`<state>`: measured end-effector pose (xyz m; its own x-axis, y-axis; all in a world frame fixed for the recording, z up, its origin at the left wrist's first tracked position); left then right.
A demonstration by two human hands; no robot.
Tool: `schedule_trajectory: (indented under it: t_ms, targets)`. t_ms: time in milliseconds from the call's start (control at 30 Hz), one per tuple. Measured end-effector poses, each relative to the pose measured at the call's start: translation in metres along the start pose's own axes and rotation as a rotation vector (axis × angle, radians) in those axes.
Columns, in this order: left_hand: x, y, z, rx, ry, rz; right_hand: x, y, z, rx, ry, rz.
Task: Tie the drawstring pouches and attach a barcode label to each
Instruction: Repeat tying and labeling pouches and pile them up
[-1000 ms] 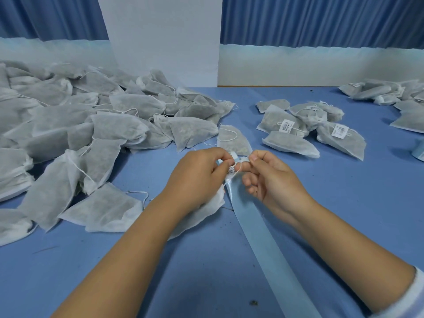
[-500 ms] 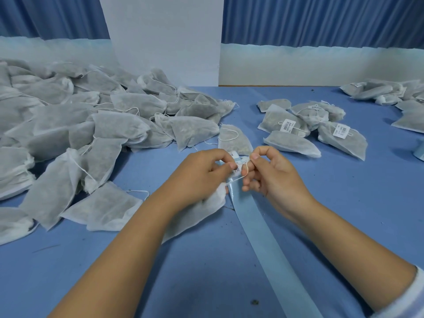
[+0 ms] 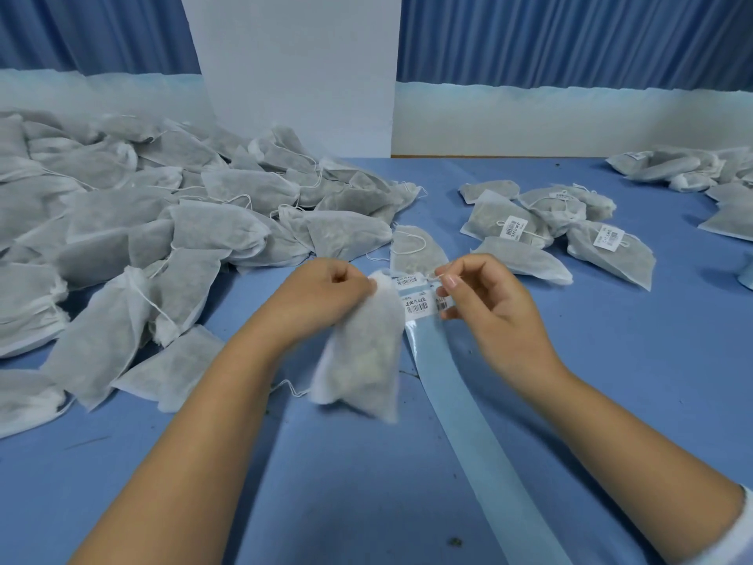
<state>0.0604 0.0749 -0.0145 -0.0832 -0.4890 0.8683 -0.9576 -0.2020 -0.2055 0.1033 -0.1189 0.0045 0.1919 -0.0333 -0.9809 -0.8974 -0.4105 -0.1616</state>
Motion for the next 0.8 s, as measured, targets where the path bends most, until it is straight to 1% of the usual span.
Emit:
schedule_trajectory:
  t_ms: [67, 133, 267, 333, 433, 500, 567, 667, 800]
  targets:
    - [0.002, -0.002, -0.001, 0.089, 0.116, 0.000, -0.002, 0.005, 0.006, -0.015, 0.108, -0.055]
    - [0.005, -0.003, 0.001, 0.119, 0.165, 0.011, -0.004, 0.009, 0.015, -0.052, 0.196, -0.104]
    - [0.007, -0.002, 0.005, 0.186, 0.266, -0.006, -0.004, 0.014, 0.028, -0.144, 0.200, -0.135]
    - [0.009, -0.001, 0.006, 0.227, 0.283, -0.004, -0.002, 0.014, 0.030, -0.154, 0.212, -0.121]
    - [0.011, 0.001, 0.009, 0.240, 0.335, -0.006, 0.001, 0.013, 0.030, -0.152, 0.259, -0.095]
    - [0.010, 0.001, 0.010, 0.245, 0.371, -0.017, -0.001, 0.013, 0.031, -0.161, 0.295, -0.121]
    - [0.011, 0.001, 0.014, 0.214, 0.401, -0.024, -0.003, 0.013, 0.029, -0.152, 0.302, -0.144]
    - [0.016, 0.004, 0.024, 0.105, 0.473, -0.028, -0.002, 0.012, 0.024, -0.126, 0.277, -0.138]
    - [0.020, 0.010, 0.032, -0.048, 0.370, -0.042, 0.002, 0.010, 0.021, -0.115, 0.278, -0.115]
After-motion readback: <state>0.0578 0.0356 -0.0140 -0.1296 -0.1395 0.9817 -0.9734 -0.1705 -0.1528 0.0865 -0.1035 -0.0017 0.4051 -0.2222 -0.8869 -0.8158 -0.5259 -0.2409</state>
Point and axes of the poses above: each hand's wrist, its own y-axis away from the middle knuckle, its own z-axis out of the palm, x = y × z, the point moved 9 cm from there along -y, towards the middle knuckle, and after that the axes turned 14 degrees about z, right-handed, at the moved point
